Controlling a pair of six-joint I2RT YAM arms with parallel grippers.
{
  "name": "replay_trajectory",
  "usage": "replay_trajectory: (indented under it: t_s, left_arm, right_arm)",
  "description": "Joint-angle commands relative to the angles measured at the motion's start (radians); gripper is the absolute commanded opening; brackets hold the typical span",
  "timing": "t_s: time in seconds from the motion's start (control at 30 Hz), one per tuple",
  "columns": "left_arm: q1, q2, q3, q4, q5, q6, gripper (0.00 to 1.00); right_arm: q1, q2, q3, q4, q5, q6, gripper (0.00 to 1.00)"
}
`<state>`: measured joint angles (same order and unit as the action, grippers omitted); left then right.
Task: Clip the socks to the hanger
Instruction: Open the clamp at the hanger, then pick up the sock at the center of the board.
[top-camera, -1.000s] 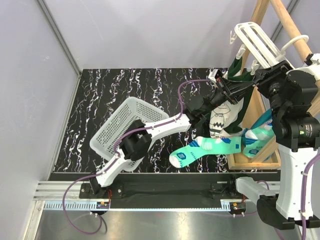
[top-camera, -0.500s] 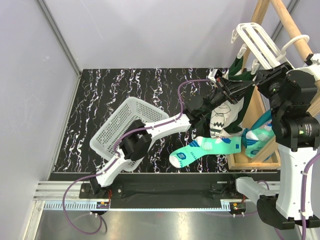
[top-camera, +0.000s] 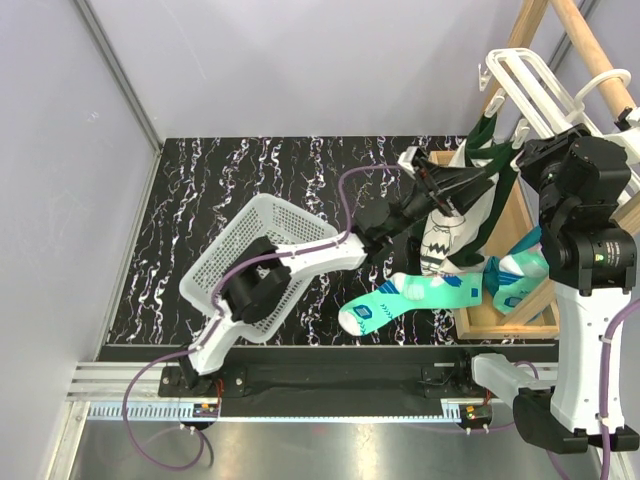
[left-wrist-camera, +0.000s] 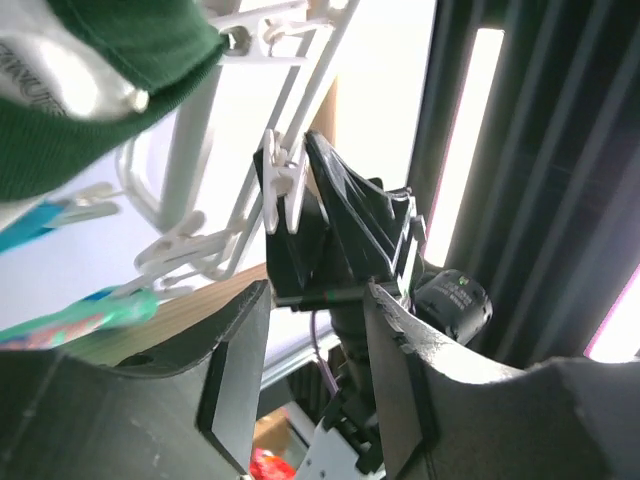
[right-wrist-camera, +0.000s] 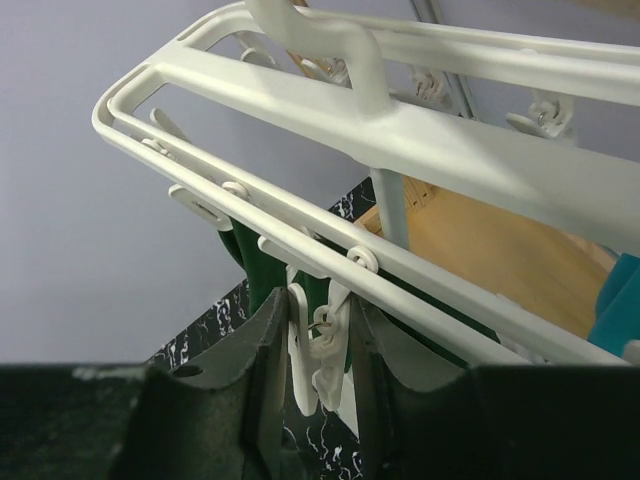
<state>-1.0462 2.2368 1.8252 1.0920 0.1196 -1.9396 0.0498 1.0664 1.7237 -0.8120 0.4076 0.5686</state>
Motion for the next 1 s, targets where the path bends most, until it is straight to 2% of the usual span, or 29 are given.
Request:
replay_trajectory:
  t_s: [0.0,0.1,0.2,0.23,0.3,0.33,0.37,0.5,0.57,0.67,0.77,0.87,0.97]
  left_arm:
    - [0.032,-0.182,-0.148,0.079,0.006,0.106,0.47]
    - [0.040,-0.284,-0.237,-0.003,0.057,0.240,0.47]
    - [0.031,-0.347,-0.277,-0.162,0.164,0.477,0.45]
    - [0.026,-0.361,-0.296,-0.206,0.185,0.617,0.44]
    - [0.023,-0.400,-0.326,-0.303,0.259,0.779,0.43]
    - [0.022,-0.419,-0.354,-0.366,0.264,0.942,0.43]
    - [0.018,-0.431,-0.368,-0.491,0.265,1.026,0.43]
    - [-0.012,-0.470,-0.428,-0.705,0.221,1.377,0.44]
    - [-0.034,-0.476,-0.475,-0.788,0.162,1.458,0.45]
    - [-0.086,-0.451,-0.530,-0.794,0.105,1.580,0.48]
    - [-0.138,-0.376,-0.523,-0.788,0.089,1.708,0.52]
    - [-0.172,-0.269,-0.407,-0.900,0.075,1.853,0.54]
    - [-0.181,-0.206,-0.330,-0.920,0.081,1.970,0.56]
  right_arm:
    - [-0.010,0.029,-0.001,-0.026,0.027,0.045,0.00]
    - [-0.010,0.033,-0.004,-0.033,0.019,0.036,0.00]
    - [-0.010,0.038,-0.006,-0.033,0.010,0.016,0.00]
    - [-0.008,0.040,-0.004,-0.039,0.004,0.013,0.00]
    - [-0.008,0.044,0.007,-0.050,-0.009,0.001,0.00]
    - [-0.010,0.043,0.008,-0.052,-0.013,0.001,0.00]
    - [-0.008,0.041,0.010,-0.052,-0.016,-0.001,0.00]
    - [-0.008,0.049,0.019,-0.068,-0.041,-0.012,0.00]
    - [-0.010,0.044,0.013,-0.069,-0.036,-0.019,0.00]
    - [-0.010,0.041,0.008,-0.069,-0.032,-0.027,0.00]
    - [-0.008,0.038,0.002,-0.069,-0.044,-0.026,0.00]
    - [-0.010,0.035,-0.001,-0.072,-0.049,-0.027,0.00]
    - [-0.010,0.030,0.005,-0.079,-0.038,-0.035,0.00]
